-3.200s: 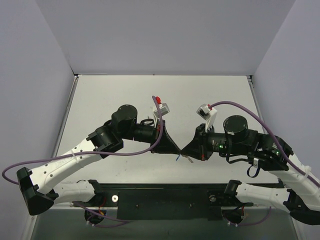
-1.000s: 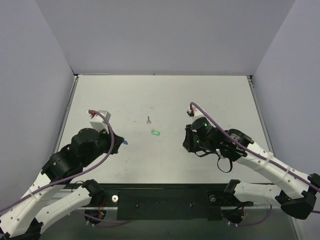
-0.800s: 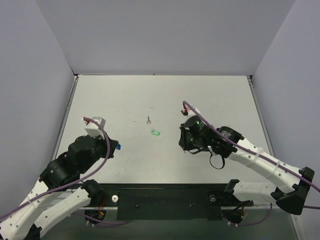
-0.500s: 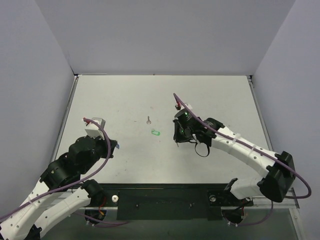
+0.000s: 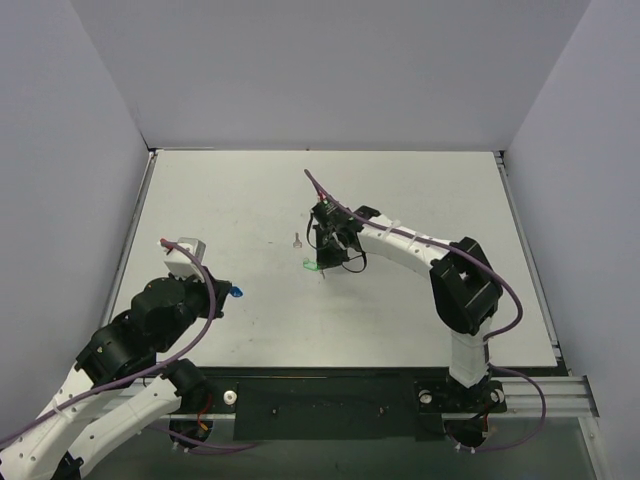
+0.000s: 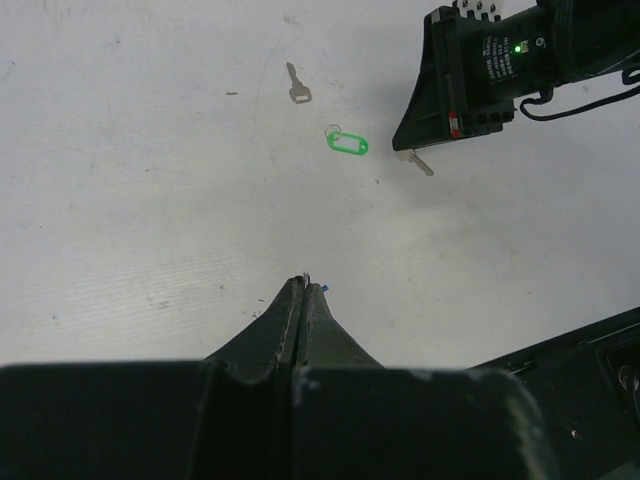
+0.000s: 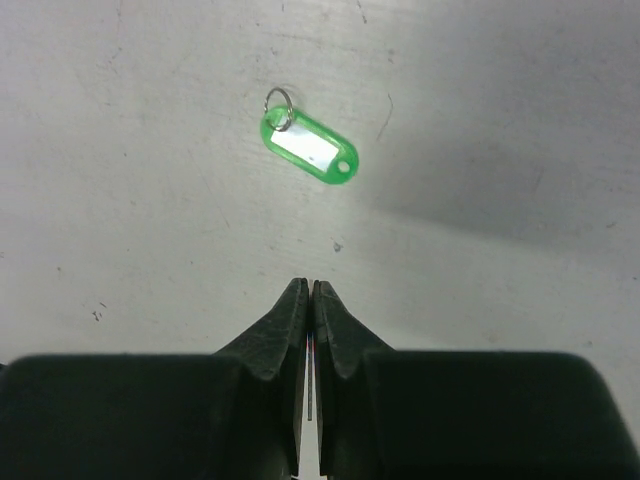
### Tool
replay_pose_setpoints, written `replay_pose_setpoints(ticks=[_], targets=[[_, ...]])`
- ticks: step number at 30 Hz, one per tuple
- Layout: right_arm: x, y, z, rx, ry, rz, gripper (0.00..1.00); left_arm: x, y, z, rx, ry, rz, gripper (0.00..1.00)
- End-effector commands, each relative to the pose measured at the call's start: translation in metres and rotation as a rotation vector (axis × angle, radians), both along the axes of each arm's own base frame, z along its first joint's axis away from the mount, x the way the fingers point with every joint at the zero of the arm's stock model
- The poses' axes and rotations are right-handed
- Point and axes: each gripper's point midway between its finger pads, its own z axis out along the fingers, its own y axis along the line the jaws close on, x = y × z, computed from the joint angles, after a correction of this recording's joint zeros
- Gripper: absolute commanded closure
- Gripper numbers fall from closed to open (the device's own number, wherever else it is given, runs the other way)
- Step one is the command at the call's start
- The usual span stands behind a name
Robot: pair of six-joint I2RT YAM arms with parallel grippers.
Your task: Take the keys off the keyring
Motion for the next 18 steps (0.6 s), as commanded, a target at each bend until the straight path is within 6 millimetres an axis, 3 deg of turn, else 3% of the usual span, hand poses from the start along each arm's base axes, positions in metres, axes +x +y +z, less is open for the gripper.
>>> replay_pose_setpoints(ticks=[1, 5, 6, 7, 10, 12, 18], targets=[[0.019, 0.019, 0.017, 0.062, -0.015, -0.021, 1.00, 0.006, 0.001, 0.013, -0.029, -0.060, 0.018, 1.00], [0.030, 0.031, 0.024, 0.100, -0.032, -0.024, 1.00, 0.006, 0.002, 0.015, -0.036, -0.065, 0.020, 1.00], [0.033, 0.032, 0.027, 0.113, -0.038, -0.029, 0.95, 0.006, 0.002, 0.015, -0.034, -0.066, 0.018, 1.00], [0.036, 0.033, 0.030, 0.119, -0.043, -0.037, 0.89, 0.006, 0.002, 0.015, -0.034, -0.066, 0.018, 1.00], [0.043, 0.031, 0.037, 0.141, -0.058, -0.052, 0.51, 0.005, 0.002, 0.015, -0.034, -0.067, 0.018, 1.00], [0.044, 0.027, 0.041, 0.147, -0.067, -0.061, 0.42, 0.005, 0.002, 0.015, -0.035, -0.068, 0.018, 1.00], [0.038, 0.008, 0.049, 0.173, -0.080, -0.095, 0.41, 0.005, 0.003, 0.014, -0.036, -0.068, 0.019, 1.00]])
